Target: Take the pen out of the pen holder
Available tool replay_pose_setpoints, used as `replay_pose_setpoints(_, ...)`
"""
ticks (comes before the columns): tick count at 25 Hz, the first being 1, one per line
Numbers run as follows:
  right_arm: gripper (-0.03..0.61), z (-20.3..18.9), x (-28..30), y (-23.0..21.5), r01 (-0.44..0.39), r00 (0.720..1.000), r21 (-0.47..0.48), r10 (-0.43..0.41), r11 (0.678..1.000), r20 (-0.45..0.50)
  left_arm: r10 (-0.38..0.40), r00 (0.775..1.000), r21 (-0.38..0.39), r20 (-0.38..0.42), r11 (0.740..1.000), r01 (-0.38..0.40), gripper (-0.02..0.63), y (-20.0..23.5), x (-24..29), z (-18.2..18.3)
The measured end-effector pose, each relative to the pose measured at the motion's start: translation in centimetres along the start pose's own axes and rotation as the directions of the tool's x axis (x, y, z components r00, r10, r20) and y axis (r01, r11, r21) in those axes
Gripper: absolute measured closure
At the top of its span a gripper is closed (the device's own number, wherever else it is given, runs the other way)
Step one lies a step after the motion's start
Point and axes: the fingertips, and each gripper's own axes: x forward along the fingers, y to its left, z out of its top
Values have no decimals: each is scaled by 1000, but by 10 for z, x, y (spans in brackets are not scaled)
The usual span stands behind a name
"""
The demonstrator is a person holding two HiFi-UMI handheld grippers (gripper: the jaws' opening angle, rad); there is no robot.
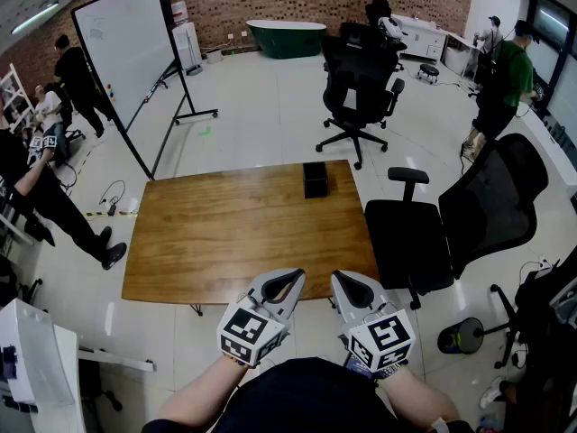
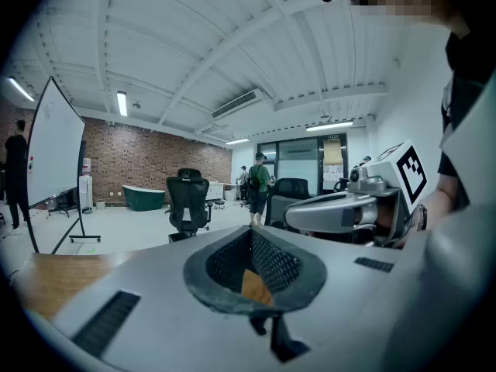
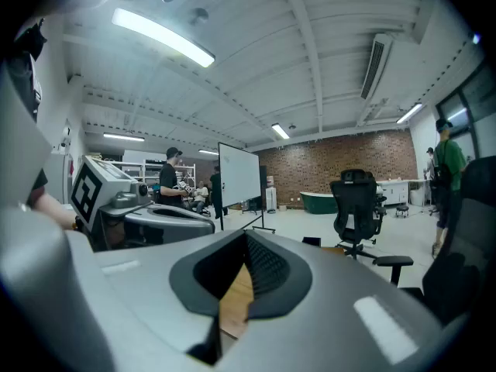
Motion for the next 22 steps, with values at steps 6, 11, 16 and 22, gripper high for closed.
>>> replay_pose_setpoints(6, 577, -5, 5, -9, -5, 1000, 5, 5, 1000, -11, 13, 1000, -16, -3, 1000, -13, 609, 4, 4, -2)
replay_pose_setpoints(11, 577, -1, 25, -2, 12, 1000, 3, -12, 1000, -8, -2, 1000, -23, -4, 1000, 2, 609, 22, -4, -5)
replay_pose_setpoints(16, 577, 11, 54, 13, 38, 999, -18, -38, 999, -5, -23, 1000, -14, 3, 1000, 23, 609, 54, -18, -3)
replay_pose_setpoints(22, 577, 18, 93, 26, 75, 997, -53, -76, 996, -22, -38, 999, -11, 12, 999, 38, 609, 89, -39, -4)
